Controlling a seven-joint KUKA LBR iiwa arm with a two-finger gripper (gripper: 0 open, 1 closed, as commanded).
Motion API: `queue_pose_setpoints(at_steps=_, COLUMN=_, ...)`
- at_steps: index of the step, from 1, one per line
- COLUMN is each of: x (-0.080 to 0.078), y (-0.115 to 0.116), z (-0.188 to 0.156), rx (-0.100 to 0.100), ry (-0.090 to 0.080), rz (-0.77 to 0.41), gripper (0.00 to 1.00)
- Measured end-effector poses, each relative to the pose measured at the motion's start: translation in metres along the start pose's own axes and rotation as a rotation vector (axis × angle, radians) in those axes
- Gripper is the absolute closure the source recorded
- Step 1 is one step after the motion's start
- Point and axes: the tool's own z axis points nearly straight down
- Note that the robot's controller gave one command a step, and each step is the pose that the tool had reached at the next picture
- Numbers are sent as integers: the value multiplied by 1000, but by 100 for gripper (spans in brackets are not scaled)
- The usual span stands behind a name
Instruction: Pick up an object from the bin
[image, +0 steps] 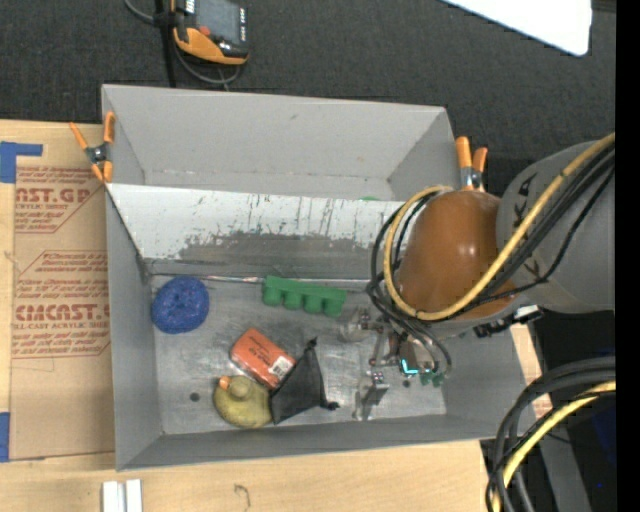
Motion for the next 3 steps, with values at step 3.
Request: queue_pose_setpoints(at_steps=3, x=-15, y=74, z=67, rx=1, ry=-3, rz=-19, gripper=0)
